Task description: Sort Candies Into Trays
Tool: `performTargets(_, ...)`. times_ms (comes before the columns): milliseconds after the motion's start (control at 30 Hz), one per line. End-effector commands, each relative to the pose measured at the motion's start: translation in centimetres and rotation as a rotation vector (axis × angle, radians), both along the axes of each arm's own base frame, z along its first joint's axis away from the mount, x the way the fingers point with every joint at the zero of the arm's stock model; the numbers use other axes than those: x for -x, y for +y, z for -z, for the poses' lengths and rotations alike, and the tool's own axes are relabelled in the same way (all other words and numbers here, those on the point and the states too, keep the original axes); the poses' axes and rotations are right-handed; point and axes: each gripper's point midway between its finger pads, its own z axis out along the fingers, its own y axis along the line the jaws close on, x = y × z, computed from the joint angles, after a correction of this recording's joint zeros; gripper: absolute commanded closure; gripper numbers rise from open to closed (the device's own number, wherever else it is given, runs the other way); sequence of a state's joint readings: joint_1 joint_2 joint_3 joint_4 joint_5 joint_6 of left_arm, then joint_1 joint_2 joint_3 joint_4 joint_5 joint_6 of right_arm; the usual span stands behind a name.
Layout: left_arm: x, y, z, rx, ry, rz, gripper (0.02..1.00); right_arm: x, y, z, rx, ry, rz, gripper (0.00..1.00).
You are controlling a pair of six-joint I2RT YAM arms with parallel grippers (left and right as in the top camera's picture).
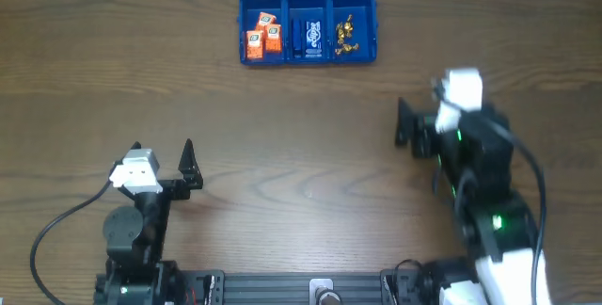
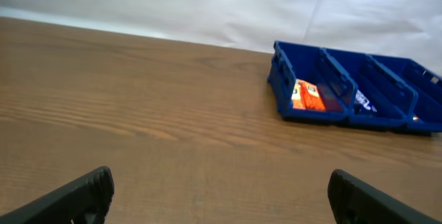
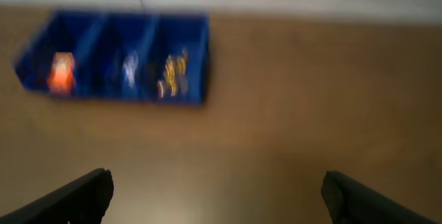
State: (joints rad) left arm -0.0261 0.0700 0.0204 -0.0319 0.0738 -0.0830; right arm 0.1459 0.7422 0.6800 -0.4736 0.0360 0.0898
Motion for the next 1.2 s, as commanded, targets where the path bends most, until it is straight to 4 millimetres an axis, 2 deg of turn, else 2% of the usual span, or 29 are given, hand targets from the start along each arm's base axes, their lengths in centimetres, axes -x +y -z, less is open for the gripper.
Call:
performTargets(33,0.2,-0.1,1.6,0.011,0.050,0.004,0.020,4.6,-0.8,3.2,-0.075,-0.035,-0.024,0.003)
performTargets(200,0.2,-0.1,1.6,0.011,0.050,0.004,0.020,6.2,-1.9,3.1,-0.132,-0.198,0.039,0.003)
performTargets(300,0.2,-0.1,1.6,0.011,0.050,0.004,0.020,5.5,-1.8,3.4,-0.133,-0.291,0.024,0.003)
performTargets(533,0.2,-0.1,1.6,0.011,0.050,0.004,0.020,4.0,-0.2,4.9,-0.150,-0.467,-0.072,0.003)
performTargets(767,0.2,-0.1,1.6,0.011,0.050,0.004,0.023,4.2,0.8,5.0,-0.116,-0.464,-0.122,0.003)
performTargets(900,0.2,-0.1,1.6,0.011,0.050,0.004,0.020,4.0,0.1,4.9,0.016,-0.488,-0.126,0.003)
performTargets(1200,0.2,-0.1,1.6,0.011,0.050,0.004,0.020,4.0,-0.1,5.0,0.013,-0.485,-0.117,0.003)
